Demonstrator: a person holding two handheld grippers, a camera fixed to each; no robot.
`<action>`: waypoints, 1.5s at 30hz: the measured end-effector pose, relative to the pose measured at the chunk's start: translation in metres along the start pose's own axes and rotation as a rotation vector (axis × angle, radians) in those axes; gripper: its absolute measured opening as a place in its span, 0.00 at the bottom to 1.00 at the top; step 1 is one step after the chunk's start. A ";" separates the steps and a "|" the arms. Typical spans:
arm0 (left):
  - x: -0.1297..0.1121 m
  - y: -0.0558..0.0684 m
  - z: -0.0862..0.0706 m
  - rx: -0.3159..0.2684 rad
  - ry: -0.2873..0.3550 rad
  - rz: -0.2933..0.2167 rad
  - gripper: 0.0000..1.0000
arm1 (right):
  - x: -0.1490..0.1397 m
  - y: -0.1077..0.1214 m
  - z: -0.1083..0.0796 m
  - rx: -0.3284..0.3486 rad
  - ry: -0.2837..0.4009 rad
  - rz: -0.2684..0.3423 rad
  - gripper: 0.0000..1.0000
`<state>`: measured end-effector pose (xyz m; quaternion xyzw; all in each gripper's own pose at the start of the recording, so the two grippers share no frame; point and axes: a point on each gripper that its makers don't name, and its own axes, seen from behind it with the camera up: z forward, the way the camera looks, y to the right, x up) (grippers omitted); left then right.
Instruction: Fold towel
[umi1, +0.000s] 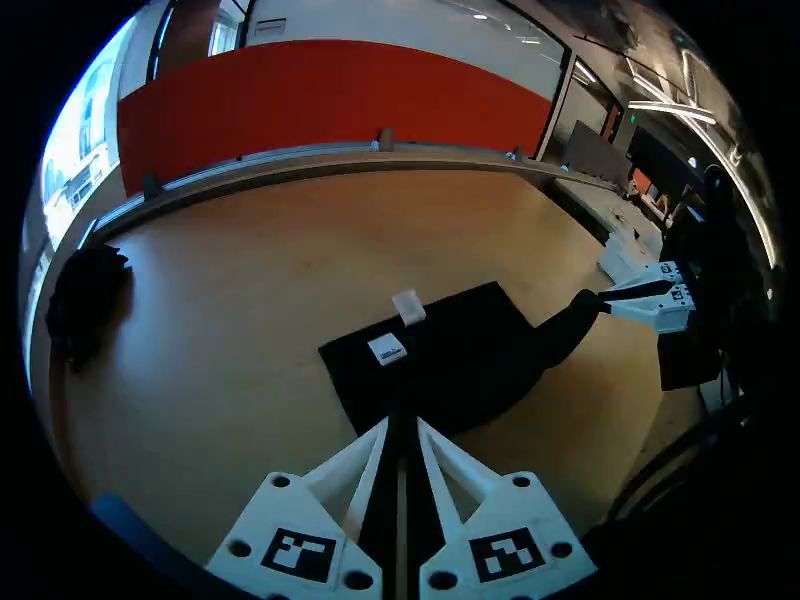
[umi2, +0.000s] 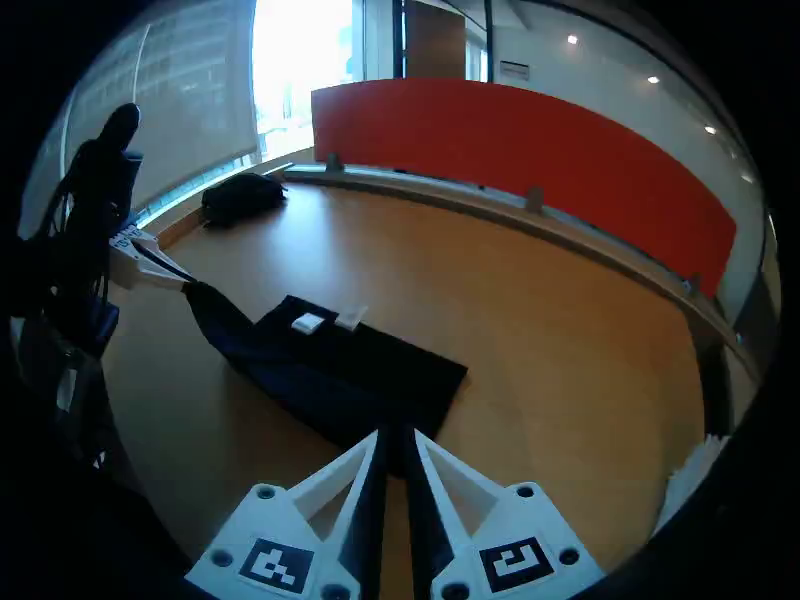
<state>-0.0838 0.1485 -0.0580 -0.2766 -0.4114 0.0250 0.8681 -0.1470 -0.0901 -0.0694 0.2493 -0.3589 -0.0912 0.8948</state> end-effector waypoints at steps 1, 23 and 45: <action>0.003 -0.001 0.002 0.000 0.001 0.000 0.05 | 0.001 0.001 0.002 0.001 0.000 -0.001 0.11; 0.006 -0.033 0.076 -0.013 -0.046 -0.003 0.05 | -0.007 0.031 0.070 -0.010 -0.068 0.073 0.11; 0.012 -0.061 0.123 -0.001 -0.052 0.014 0.16 | -0.007 0.061 0.114 -0.069 -0.094 0.147 0.18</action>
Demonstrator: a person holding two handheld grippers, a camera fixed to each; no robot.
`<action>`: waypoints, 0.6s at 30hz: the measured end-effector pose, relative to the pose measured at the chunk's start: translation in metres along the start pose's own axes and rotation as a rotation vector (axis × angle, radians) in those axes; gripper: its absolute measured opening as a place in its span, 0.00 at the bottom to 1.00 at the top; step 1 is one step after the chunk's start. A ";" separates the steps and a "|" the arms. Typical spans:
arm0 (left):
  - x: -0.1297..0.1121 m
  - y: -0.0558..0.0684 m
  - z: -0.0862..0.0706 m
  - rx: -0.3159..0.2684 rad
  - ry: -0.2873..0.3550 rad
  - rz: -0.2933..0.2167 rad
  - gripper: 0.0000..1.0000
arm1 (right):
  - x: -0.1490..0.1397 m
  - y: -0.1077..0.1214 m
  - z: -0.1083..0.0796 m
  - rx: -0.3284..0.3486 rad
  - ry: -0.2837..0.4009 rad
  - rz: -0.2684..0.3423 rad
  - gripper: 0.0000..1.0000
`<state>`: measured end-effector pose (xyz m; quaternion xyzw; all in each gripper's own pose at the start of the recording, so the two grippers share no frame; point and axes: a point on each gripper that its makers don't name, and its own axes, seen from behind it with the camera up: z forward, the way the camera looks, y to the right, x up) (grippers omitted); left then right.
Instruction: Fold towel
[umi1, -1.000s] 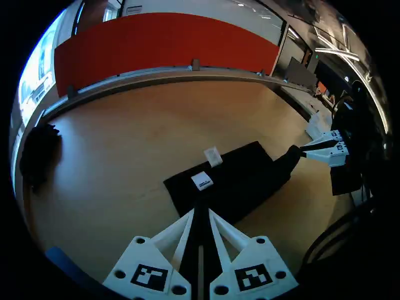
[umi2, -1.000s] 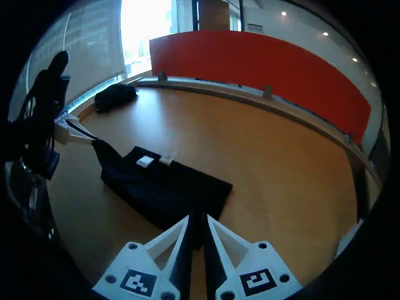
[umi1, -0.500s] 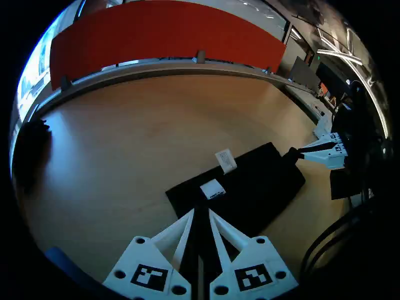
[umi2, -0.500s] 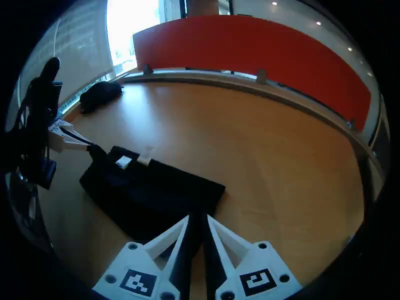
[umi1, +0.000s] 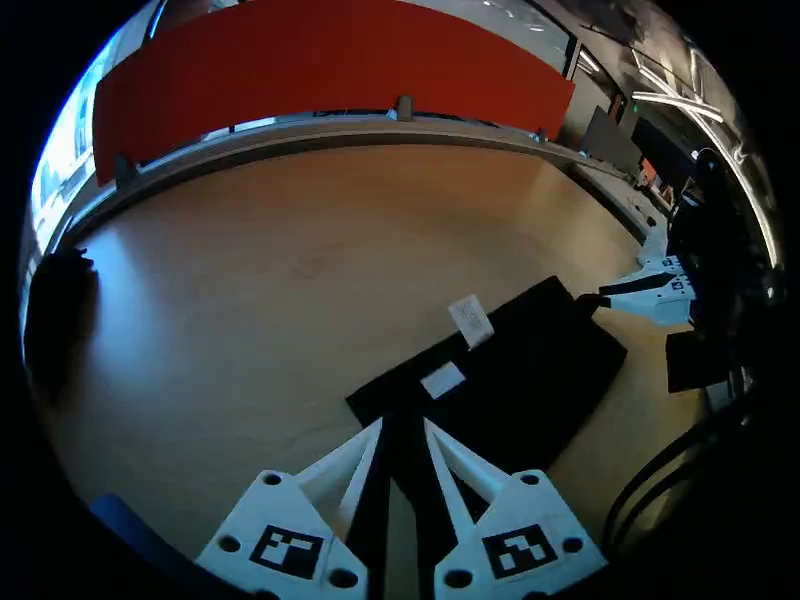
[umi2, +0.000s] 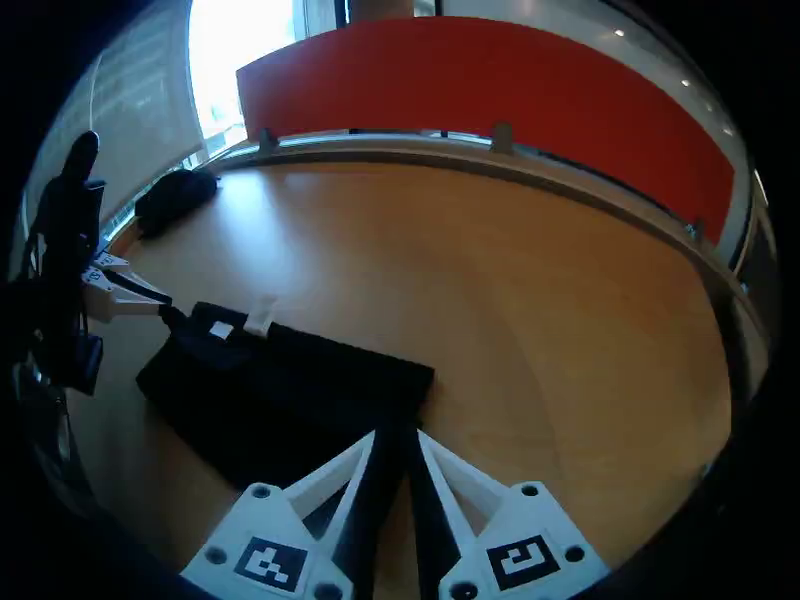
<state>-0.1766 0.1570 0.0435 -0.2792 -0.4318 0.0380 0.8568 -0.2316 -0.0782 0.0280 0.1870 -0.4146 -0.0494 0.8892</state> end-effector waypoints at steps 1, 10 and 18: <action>0.001 -0.002 0.001 0.007 0.001 0.005 0.18 | 0.001 0.001 0.001 -0.002 0.000 -0.001 0.21; 0.007 -0.020 0.000 0.069 0.017 0.022 0.48 | 0.005 0.011 0.002 -0.039 0.003 -0.003 0.57; 0.011 -0.036 -0.002 0.128 0.035 0.011 0.94 | 0.006 0.017 0.004 -0.064 0.010 0.002 0.72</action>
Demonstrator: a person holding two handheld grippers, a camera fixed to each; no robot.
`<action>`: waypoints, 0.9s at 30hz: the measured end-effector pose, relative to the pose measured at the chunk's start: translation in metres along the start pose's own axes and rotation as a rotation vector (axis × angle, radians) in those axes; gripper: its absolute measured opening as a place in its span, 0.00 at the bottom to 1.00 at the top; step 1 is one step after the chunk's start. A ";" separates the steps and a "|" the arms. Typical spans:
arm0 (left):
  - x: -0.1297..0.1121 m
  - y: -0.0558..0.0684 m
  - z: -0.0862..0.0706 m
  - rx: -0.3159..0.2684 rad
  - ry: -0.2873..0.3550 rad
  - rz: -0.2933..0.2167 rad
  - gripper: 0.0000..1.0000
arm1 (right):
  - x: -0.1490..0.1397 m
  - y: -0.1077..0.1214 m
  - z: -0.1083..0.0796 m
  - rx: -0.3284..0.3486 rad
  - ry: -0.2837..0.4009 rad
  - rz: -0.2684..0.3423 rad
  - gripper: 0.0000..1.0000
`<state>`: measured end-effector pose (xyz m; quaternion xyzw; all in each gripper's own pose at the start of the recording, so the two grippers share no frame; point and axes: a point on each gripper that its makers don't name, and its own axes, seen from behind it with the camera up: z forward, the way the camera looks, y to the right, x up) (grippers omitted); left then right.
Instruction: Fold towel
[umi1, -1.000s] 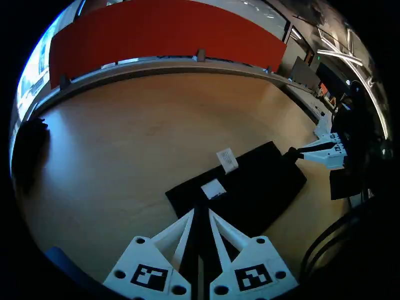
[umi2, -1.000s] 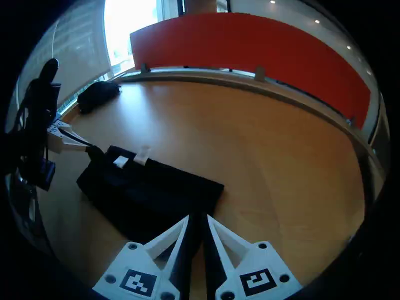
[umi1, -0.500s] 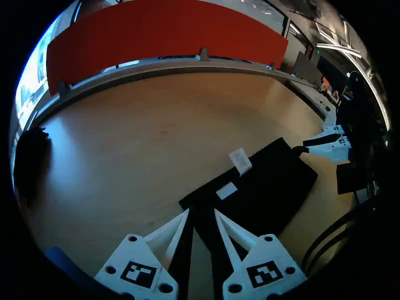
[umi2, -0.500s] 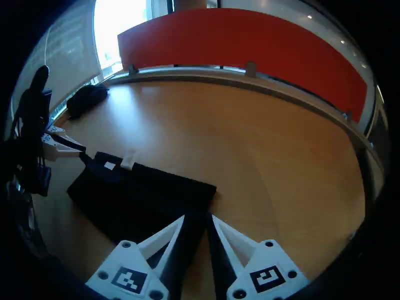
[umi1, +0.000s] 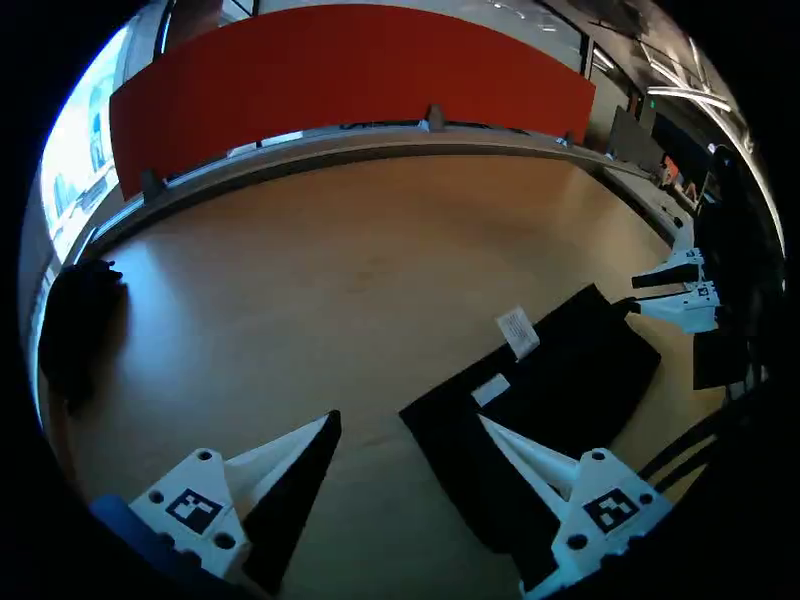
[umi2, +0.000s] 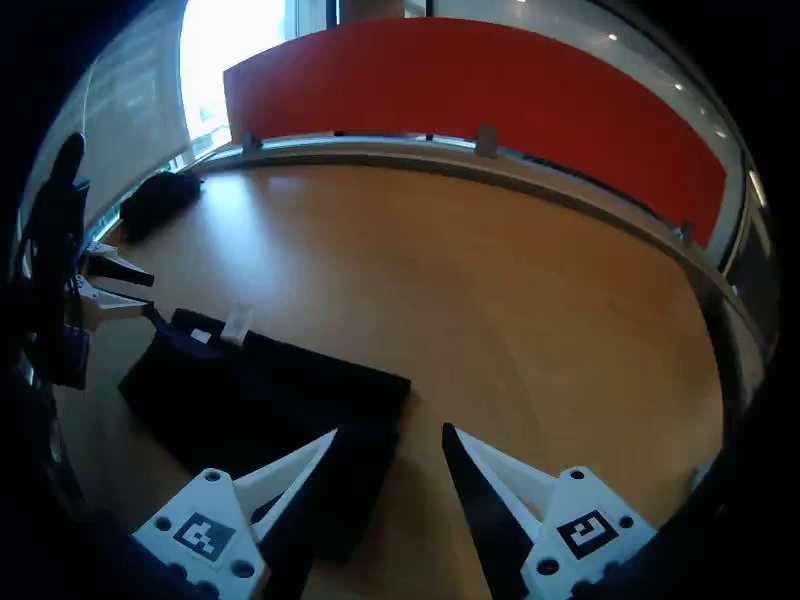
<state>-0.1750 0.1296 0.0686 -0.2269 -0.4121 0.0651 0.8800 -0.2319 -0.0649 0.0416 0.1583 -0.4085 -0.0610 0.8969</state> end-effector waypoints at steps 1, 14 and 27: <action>0.001 -0.003 0.000 0.010 0.001 -0.003 0.94 | 0.000 0.002 0.001 -0.006 -0.001 -0.001 0.75; 0.006 -0.013 -0.005 0.046 0.025 -0.037 0.94 | 0.008 0.005 -0.001 -0.016 0.019 -0.003 1.00; -0.006 0.001 -0.019 0.041 0.023 -0.039 0.94 | -0.003 0.000 -0.016 -0.005 0.017 -0.003 1.00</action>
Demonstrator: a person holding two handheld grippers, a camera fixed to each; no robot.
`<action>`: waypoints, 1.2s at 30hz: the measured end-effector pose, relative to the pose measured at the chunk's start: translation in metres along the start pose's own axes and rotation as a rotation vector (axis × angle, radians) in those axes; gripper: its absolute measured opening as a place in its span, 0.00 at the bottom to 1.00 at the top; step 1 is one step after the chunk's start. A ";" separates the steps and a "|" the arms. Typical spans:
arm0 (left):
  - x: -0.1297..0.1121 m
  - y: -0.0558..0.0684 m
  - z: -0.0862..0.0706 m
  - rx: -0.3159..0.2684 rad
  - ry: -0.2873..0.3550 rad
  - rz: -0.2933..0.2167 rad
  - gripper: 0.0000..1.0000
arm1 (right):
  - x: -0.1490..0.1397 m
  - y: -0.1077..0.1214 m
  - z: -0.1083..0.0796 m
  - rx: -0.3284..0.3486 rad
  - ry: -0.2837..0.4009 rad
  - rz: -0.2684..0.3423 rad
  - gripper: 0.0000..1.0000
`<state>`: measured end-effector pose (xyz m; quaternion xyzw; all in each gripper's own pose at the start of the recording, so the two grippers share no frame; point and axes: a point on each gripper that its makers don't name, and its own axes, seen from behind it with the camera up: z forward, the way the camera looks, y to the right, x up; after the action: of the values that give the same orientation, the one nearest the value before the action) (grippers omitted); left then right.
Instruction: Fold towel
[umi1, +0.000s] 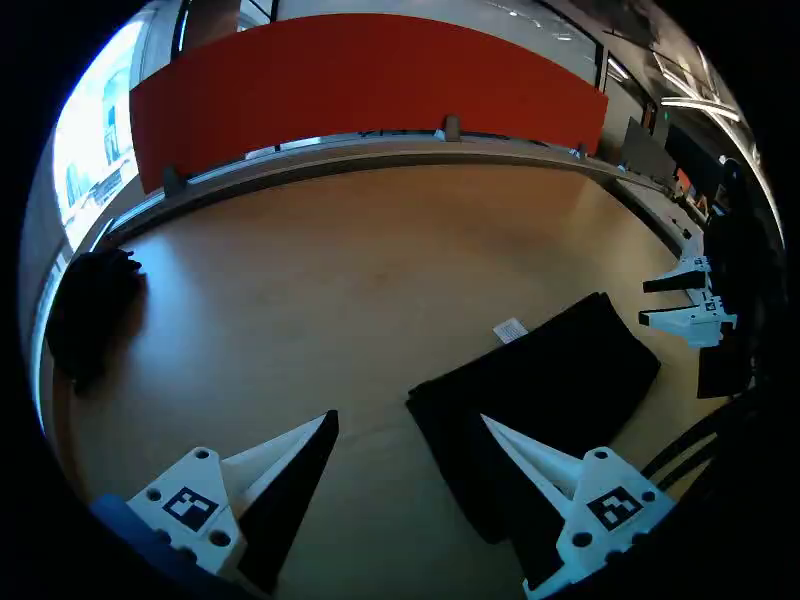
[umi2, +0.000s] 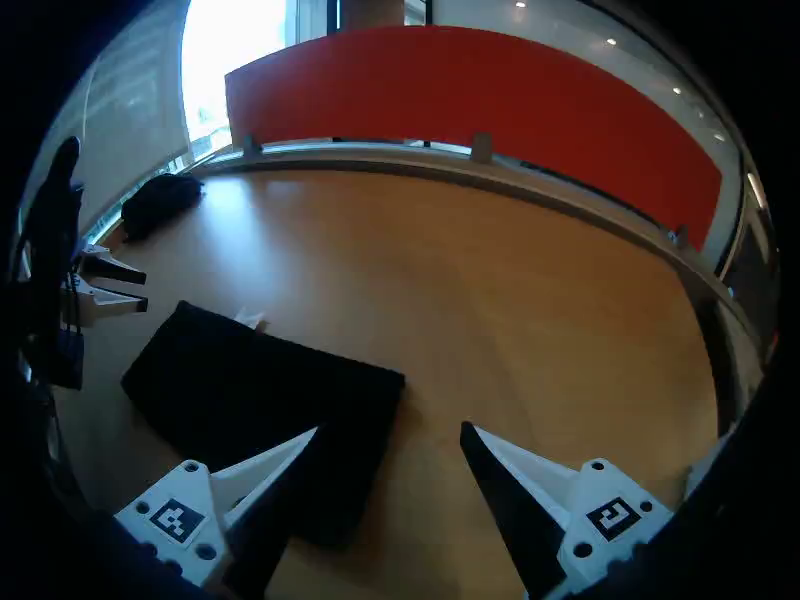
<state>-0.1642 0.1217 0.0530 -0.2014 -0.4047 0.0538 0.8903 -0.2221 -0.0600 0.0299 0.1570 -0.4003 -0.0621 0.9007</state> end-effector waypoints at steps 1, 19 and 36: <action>-0.002 0.001 -0.002 0.001 0.000 -0.001 0.94 | -0.001 0.000 -0.002 0.001 0.000 0.002 1.00; -0.031 0.004 -0.035 0.055 0.011 -0.043 0.94 | -0.017 -0.006 -0.018 0.037 -0.001 -0.027 1.00; -0.060 -0.004 -0.073 0.137 0.016 -0.075 0.94 | -0.019 -0.026 -0.017 0.112 -0.013 -0.112 1.00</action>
<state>-0.1508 0.0791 -0.0305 -0.1251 -0.4004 0.0464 0.9066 -0.2218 -0.0761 -0.0031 0.2289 -0.3994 -0.0908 0.8831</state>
